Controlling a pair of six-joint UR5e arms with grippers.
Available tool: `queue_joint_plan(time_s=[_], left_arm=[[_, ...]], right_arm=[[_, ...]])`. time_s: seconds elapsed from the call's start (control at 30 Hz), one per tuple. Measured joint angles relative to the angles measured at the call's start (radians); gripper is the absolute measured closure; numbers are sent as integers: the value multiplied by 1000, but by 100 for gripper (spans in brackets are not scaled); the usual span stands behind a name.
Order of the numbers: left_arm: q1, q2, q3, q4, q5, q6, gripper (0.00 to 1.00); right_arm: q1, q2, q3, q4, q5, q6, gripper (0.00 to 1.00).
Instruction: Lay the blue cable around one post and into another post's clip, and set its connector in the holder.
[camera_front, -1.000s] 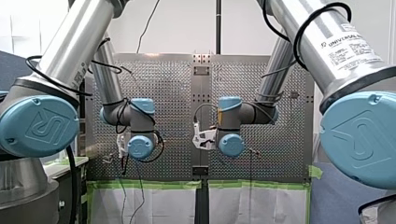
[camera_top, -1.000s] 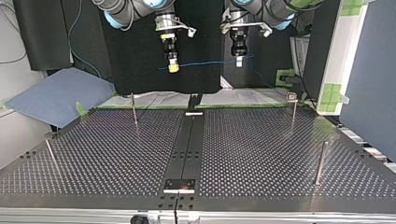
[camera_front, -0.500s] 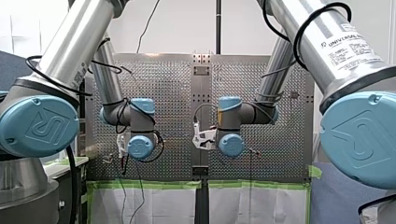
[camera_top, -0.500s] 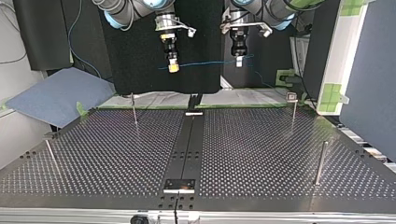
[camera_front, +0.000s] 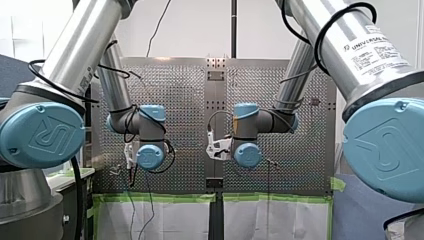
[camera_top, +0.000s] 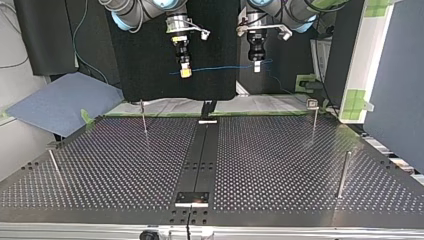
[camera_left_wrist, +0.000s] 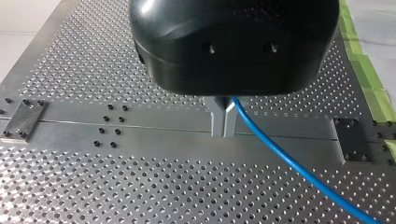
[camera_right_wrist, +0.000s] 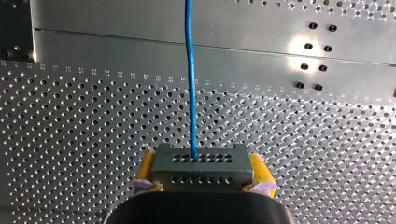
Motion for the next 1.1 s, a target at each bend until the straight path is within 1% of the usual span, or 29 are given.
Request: queue_joint_plan(time_s=[0.33, 0.43, 0.5, 0.57, 0.7, 0.8, 0.9, 1.0, 1.1], left_arm=[[0, 0, 0, 0, 0, 0, 100], [-5, -6, 6, -4, -6, -6, 100], [-19, -19, 19, -9, -19, -19, 100], [-37, -37, 37, -11, -37, -35, 100], [-72, -72, 68, -12, -72, -48, 100], [-97, -97, 77, -12, -95, -50, 100], [-116, -122, 79, -12, -105, -50, 100], [-122, -142, 79, -12, -108, -51, 100], [-124, -150, 80, -12, -109, -51, 100]], right_arm=[[0, 0, 0, 0, 0, 0, 100], [0, 1, 2, 2, -1, 0, 100], [0, 10, 6, 10, -10, 0, 100], [0, 25, 9, 25, -25, 0, 100], [0, 58, 10, 59, -50, 0, 100], [0, 84, 10, 82, -56, 0, 100], [0, 99, 11, 91, -58, 0, 100], [0, 104, 11, 94, -58, 0, 100], [0, 105, 11, 95, -58, 0, 100]])
